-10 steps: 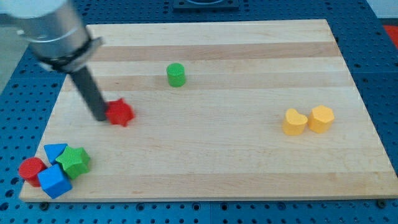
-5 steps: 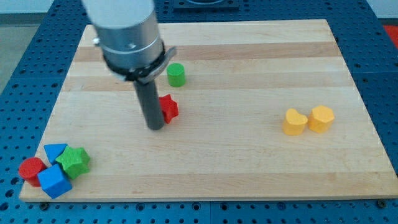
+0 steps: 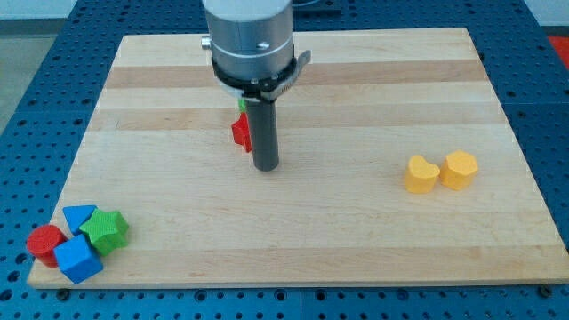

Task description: Move the red star to the bottom of green circle

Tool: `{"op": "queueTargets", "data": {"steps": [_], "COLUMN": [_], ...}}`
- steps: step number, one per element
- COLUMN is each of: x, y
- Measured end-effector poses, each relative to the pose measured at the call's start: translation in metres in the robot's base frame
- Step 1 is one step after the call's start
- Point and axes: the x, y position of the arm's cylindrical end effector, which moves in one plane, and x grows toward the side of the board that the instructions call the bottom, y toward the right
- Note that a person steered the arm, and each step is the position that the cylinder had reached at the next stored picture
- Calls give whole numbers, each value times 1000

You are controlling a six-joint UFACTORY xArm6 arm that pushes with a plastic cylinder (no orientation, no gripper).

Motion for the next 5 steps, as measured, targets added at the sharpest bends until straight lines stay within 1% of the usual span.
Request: {"op": "queueTargets", "data": {"steps": [1, 2, 3, 4, 5], "x": [-22, -23, -8, 6, -2], "y": [0, 0, 0, -12, -22]}}
